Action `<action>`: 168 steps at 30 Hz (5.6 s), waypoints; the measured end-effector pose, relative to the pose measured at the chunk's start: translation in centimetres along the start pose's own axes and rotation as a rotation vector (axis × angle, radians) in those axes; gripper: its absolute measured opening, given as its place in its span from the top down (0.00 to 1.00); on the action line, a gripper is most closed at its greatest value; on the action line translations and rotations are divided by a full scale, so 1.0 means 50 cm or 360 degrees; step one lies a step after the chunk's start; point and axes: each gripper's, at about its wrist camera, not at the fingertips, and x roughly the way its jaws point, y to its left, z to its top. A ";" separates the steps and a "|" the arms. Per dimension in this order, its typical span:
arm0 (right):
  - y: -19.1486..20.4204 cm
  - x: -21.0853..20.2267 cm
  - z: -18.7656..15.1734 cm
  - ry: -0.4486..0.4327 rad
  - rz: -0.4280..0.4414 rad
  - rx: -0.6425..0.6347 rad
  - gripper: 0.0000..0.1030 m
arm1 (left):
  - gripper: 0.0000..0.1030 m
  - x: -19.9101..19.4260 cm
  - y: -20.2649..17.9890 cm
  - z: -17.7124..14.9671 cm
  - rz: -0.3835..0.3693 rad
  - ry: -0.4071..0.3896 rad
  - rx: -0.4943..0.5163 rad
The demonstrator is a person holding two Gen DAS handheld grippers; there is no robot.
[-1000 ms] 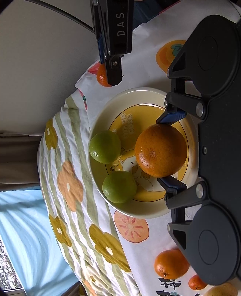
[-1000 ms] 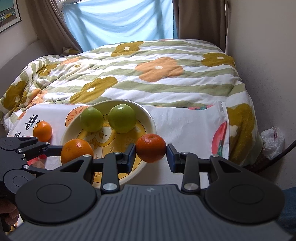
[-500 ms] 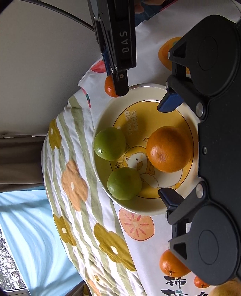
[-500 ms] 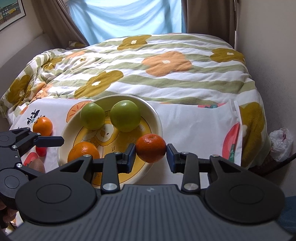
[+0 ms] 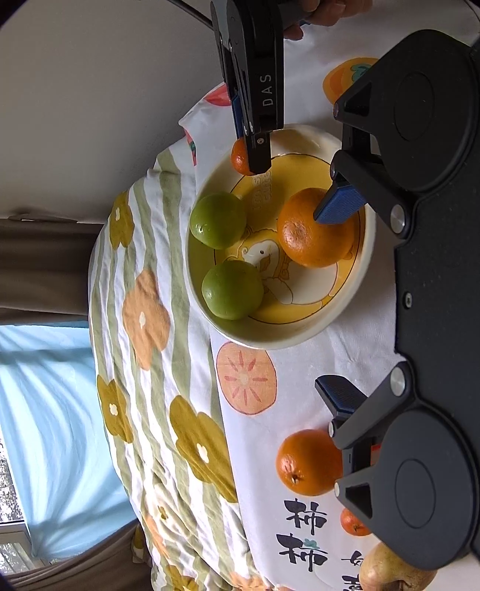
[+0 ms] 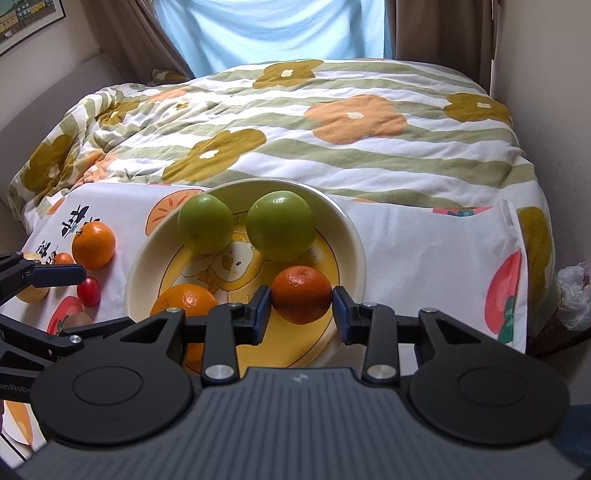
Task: Organize fruits
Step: 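Open both tools to release the orange and tangerine into the bowl, then withdraw both tools from the bowl back over the remaining fruits, then grasp the wrinkled apple with the left tool while the right tool grasps the kiwi, then carry the apple and kiwi over the cream bowl and lower them in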
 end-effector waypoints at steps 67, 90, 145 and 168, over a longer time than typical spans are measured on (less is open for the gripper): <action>0.342 -0.183 -0.099 -0.0263 -0.0149 0.0312 0.00 | 0.03 -0.296 0.350 -0.174 0.0263 -0.0314 -0.0087; 0.462 -0.035 -0.202 -0.0162 -0.0264 0.0381 0.00 | 0.04 -0.086 0.413 -0.204 0.0171 -0.0135 0.0463; 0.481 0.015 -0.166 -0.0125 -0.0229 0.0139 0.39 | 0.24 -0.160 0.429 -0.208 0.0045 -0.0113 0.0146; 0.319 -0.175 -0.100 -0.0257 -0.0288 0.0205 0.39 | 0.24 -0.233 0.257 -0.081 -0.0063 -0.0234 0.0120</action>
